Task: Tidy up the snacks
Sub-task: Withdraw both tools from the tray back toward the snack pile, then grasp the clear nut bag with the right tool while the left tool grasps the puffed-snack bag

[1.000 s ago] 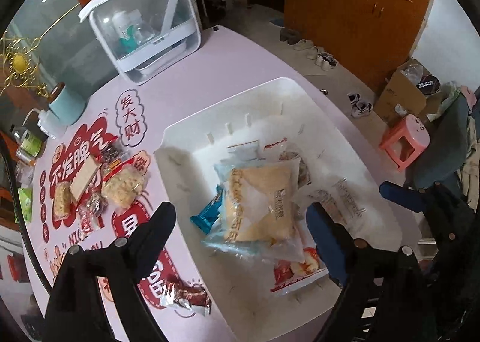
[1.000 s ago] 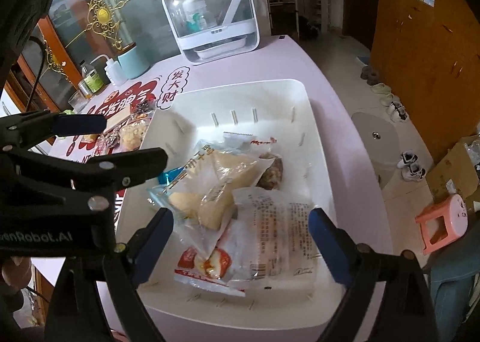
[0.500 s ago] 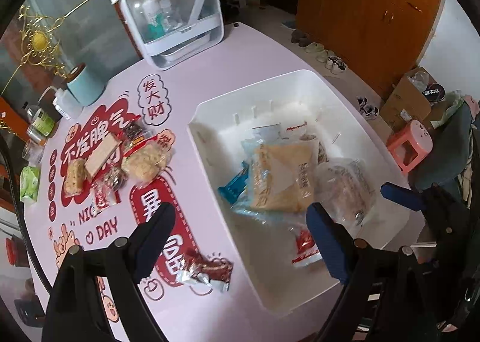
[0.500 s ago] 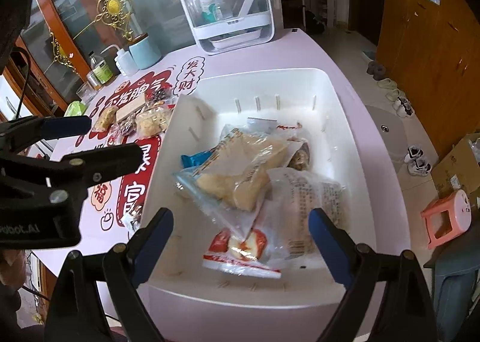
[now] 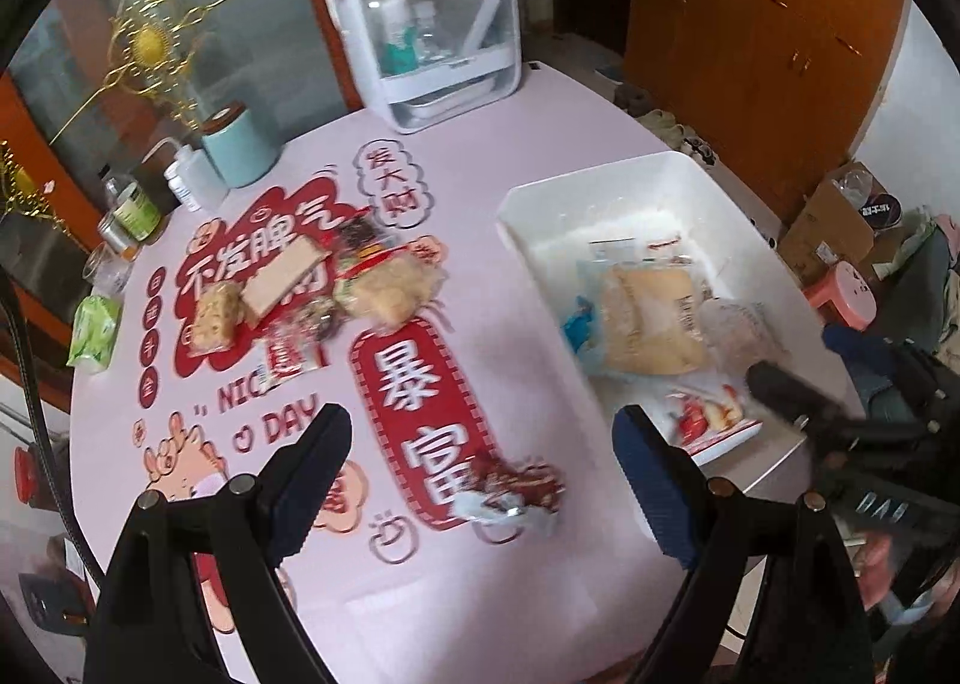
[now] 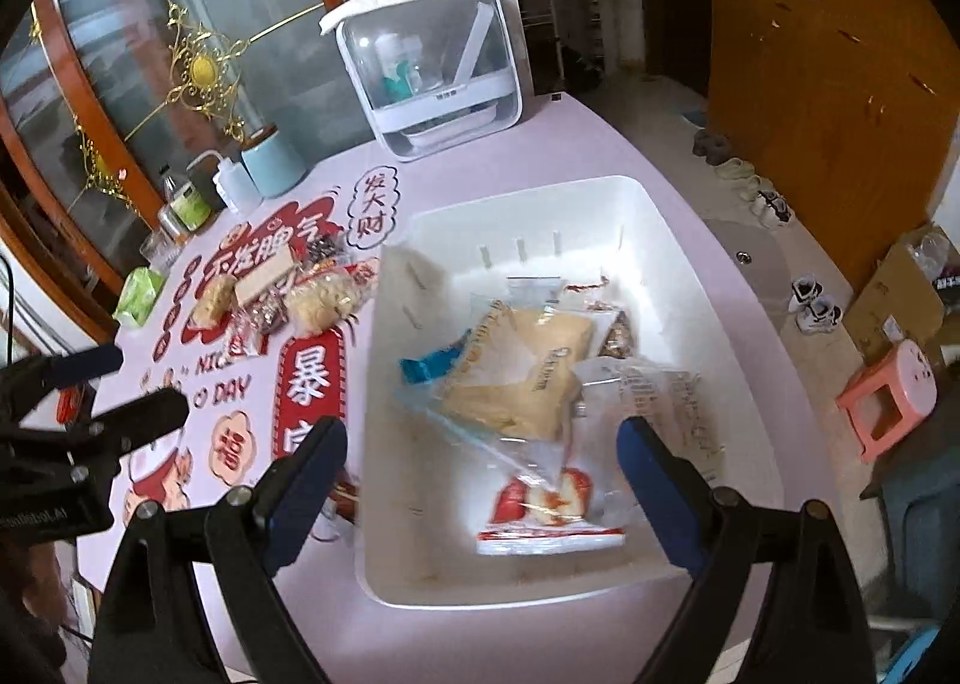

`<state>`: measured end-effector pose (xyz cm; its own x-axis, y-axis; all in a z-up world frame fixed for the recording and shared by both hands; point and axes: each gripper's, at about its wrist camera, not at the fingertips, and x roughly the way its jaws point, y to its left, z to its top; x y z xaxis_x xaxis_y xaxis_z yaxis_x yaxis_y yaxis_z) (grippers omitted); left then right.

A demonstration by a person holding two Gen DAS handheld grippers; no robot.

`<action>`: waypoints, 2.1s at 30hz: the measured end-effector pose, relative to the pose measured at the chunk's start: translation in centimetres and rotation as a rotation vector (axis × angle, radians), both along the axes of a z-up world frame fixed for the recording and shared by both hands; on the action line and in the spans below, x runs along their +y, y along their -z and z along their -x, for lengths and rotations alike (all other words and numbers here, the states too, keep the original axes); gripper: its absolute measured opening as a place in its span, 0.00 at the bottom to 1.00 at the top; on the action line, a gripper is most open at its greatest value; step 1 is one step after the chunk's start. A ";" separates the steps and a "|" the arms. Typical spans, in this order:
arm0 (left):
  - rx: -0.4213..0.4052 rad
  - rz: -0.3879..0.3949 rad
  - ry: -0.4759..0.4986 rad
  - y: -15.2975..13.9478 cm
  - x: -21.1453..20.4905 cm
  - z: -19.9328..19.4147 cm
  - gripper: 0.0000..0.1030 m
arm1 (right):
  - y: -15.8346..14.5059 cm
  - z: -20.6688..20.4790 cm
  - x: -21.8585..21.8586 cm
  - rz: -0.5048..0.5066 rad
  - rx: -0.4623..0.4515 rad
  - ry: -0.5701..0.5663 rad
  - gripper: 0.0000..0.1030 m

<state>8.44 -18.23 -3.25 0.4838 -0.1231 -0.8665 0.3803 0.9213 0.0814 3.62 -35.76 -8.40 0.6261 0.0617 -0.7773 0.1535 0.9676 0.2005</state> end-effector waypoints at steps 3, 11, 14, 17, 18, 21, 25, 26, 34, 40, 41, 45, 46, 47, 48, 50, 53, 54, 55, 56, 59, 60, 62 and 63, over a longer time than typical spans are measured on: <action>-0.007 0.007 -0.023 -0.3 3.2 0.0 0.86 | -0.6 -0.3 2.0 0.008 -0.005 0.018 0.89; -0.086 -0.023 -0.107 -2.0 13.9 -2.1 0.86 | -2.8 -1.6 8.9 0.043 -0.039 -0.001 0.89; -0.107 -0.032 -0.147 -2.5 18.0 -3.7 0.86 | -3.6 -2.3 11.4 0.068 -0.044 -0.015 0.89; -0.099 -0.029 -0.174 -2.3 21.8 -5.9 0.86 | -4.4 -3.6 14.0 0.077 -0.045 -0.035 0.89; -0.096 -0.030 -0.179 -2.2 22.6 -6.5 0.86 | -4.6 -4.1 14.7 0.081 -0.042 -0.039 0.89; -0.088 -0.040 -0.189 -1.7 25.3 -9.1 0.86 | -5.1 -5.8 16.6 0.074 -0.034 -0.057 0.89; -0.055 -0.039 -0.186 -0.4 27.6 -13.3 0.86 | -5.3 -8.7 18.8 0.058 -0.022 -0.092 0.89; -0.044 -0.038 -0.186 0.0 27.8 -14.0 0.86 | -5.2 -9.6 19.4 0.058 -0.015 -0.100 0.89; 0.101 -0.029 -0.150 6.1 28.1 -22.4 0.86 | -1.2 -19.3 23.3 -0.064 0.127 -0.126 0.81; 0.164 -0.077 -0.121 11.0 26.4 -26.6 0.86 | 5.5 -26.2 23.7 -0.213 0.332 -0.033 0.69; 0.172 -0.080 -0.121 11.7 26.2 -27.0 0.86 | 6.6 -27.0 23.5 -0.242 0.363 -0.014 0.67; 0.237 -0.081 -0.141 15.0 25.6 -29.1 0.86 | 9.9 -29.0 23.1 -0.317 0.447 0.063 0.66; 0.251 -0.074 -0.151 15.7 25.6 -29.6 0.86 | 10.4 -29.3 23.1 -0.323 0.459 0.078 0.66; 0.259 -0.071 -0.157 16.1 25.6 -29.8 0.86 | 10.9 -29.6 23.1 -0.329 0.473 0.091 0.66; 0.270 -0.068 -0.166 16.6 25.5 -30.2 0.86 | 11.2 -29.8 23.2 -0.336 0.484 0.101 0.66; 0.286 -0.060 -0.183 17.3 25.6 -30.8 0.86 | 12.1 -30.2 23.5 -0.360 0.509 0.116 0.66; 0.321 -0.030 -0.210 18.4 25.9 -31.6 0.86 | 12.8 -30.6 23.9 -0.348 0.531 0.135 0.66; 0.328 -0.024 -0.216 18.7 25.9 -31.8 0.86 | 13.1 -30.8 24.0 -0.338 0.539 0.146 0.66; 0.334 -0.018 -0.221 18.9 26.0 -32.0 0.86 | 13.3 -30.9 24.1 -0.331 0.547 0.155 0.66; 0.341 -0.015 -0.229 19.3 26.0 -32.3 0.86 | 13.6 -31.1 24.2 -0.322 0.549 0.165 0.64; 0.348 -0.013 -0.243 19.8 26.0 -32.7 0.86 | 14.0 -31.7 24.3 -0.305 0.555 0.179 0.55; 0.351 -0.013 -0.247 20.1 25.9 -32.8 0.86 | 14.2 -31.9 24.4 -0.302 0.563 0.184 0.52; 0.361 -0.014 -0.250 20.6 25.9 -33.0 0.85 | 14.7 -32.2 24.6 -0.280 0.587 0.193 0.49; 0.367 -0.014 -0.252 20.9 25.8 -33.1 0.85 | 14.7 -32.3 24.6 -0.265 0.592 0.194 0.49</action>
<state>41.51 7.54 -24.19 0.1571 -0.0275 -0.9872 0.1501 0.9887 -0.0036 35.89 -11.16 -23.05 0.1186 0.2268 -0.9667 0.4761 0.8414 0.2558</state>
